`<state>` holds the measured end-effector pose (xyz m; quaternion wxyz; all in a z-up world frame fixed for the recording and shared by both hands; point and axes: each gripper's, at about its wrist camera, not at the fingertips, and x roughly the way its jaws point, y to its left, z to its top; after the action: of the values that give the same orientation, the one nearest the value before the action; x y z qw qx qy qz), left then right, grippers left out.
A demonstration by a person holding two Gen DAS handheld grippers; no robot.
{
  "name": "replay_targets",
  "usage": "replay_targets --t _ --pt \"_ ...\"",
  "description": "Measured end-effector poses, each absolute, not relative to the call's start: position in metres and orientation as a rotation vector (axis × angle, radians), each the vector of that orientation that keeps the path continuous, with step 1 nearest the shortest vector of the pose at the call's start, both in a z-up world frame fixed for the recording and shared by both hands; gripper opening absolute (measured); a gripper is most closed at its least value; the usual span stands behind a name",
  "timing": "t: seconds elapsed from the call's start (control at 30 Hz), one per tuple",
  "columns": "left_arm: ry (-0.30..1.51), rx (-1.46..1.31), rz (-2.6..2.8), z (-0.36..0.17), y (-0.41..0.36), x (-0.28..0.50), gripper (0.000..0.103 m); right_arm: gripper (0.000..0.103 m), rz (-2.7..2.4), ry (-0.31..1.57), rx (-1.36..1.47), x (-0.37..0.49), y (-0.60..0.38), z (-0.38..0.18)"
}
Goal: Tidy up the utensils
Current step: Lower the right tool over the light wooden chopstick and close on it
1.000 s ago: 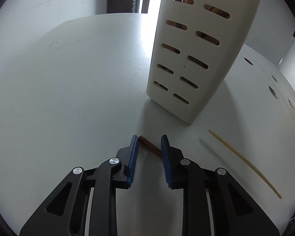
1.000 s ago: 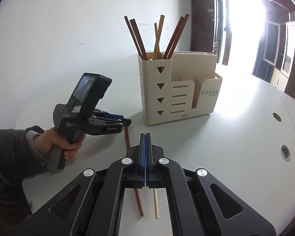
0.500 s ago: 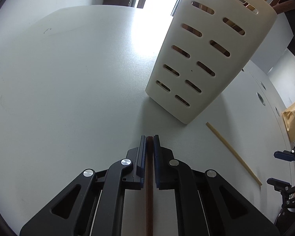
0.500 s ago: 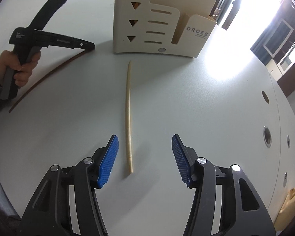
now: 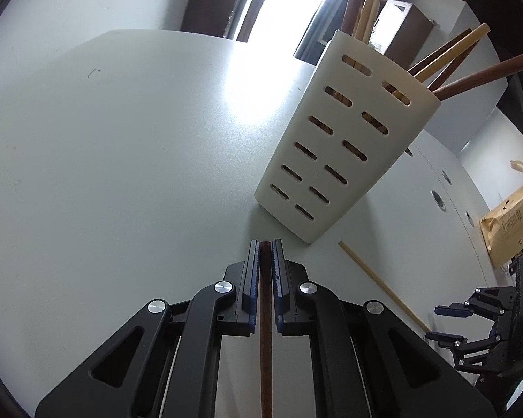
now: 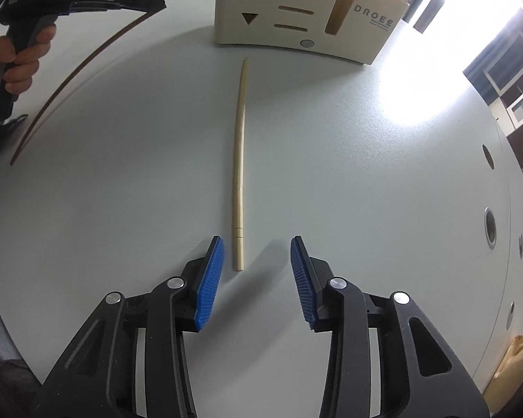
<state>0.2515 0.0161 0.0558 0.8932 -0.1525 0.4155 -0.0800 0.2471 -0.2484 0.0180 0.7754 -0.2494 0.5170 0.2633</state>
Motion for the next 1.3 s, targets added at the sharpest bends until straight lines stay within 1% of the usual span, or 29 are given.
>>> replay_targets --t 0.03,0.07,0.13,0.23,0.33,0.4,0.57,0.6,0.63,0.73,0.87,0.97,1.0,1.03,1.07,1.1,1.3 --pt "0.858 -0.322 -0.162 0.057 0.026 0.248 0.007 0.016 0.574 1.123 -0.53 0.248 -0.249 0.017" --pt "0.855 -0.326 -0.157 0.058 0.027 0.248 0.007 0.011 0.579 1.126 -0.52 0.25 -0.249 0.017" --pt "0.853 -0.339 -0.148 0.058 0.031 0.247 0.007 0.006 0.593 1.127 -0.504 0.25 -0.247 0.017" --pt "0.847 -0.357 -0.13 0.057 0.036 0.246 0.007 0.005 0.597 1.123 -0.469 0.255 -0.245 0.019" --pt "0.837 -0.374 -0.118 0.059 0.046 0.244 0.007 0.005 0.587 1.077 -0.409 0.259 -0.251 0.031" --pt "0.828 -0.383 -0.106 0.059 0.046 0.243 0.007 0.005 0.593 1.008 -0.342 0.258 -0.258 0.049" --pt "0.803 -0.396 -0.084 0.06 0.048 0.24 0.007 0.004 0.605 0.754 -0.2 0.239 -0.28 0.104" --pt "0.798 -0.398 -0.08 0.06 0.048 0.24 0.007 0.004 0.599 0.729 -0.178 0.238 -0.285 0.11" --pt "0.794 -0.4 -0.075 0.061 0.049 0.239 0.007 0.001 0.59 0.705 -0.157 0.234 -0.29 0.116" --pt "0.789 -0.41 -0.067 0.061 0.051 0.239 0.007 0.001 0.563 0.64 -0.091 0.238 -0.301 0.126" --pt "0.79 -0.411 -0.071 0.061 0.056 0.241 0.007 0.001 0.573 0.694 -0.135 0.253 -0.294 0.115" --pt "0.797 -0.406 -0.08 0.06 0.055 0.243 0.007 0.002 0.588 0.85 -0.293 0.255 -0.277 0.084" --pt "0.802 -0.402 -0.085 0.059 0.054 0.243 0.007 0.003 0.572 0.898 -0.345 0.257 -0.272 0.073" --pt "0.808 -0.399 -0.092 0.058 0.055 0.245 0.007 0.021 0.551 0.938 -0.397 0.257 -0.269 0.063" --pt "0.813 -0.397 -0.098 0.058 0.054 0.245 0.007 0.06 0.531 0.971 -0.451 0.257 -0.267 0.053" --pt "0.816 -0.395 -0.104 0.058 0.053 0.246 0.007 0.069 0.514 0.991 -0.494 0.256 -0.265 0.045" --pt "0.822 -0.373 -0.134 0.058 0.046 0.247 0.007 0.069 0.514 1.05 -0.475 0.262 -0.268 0.032"
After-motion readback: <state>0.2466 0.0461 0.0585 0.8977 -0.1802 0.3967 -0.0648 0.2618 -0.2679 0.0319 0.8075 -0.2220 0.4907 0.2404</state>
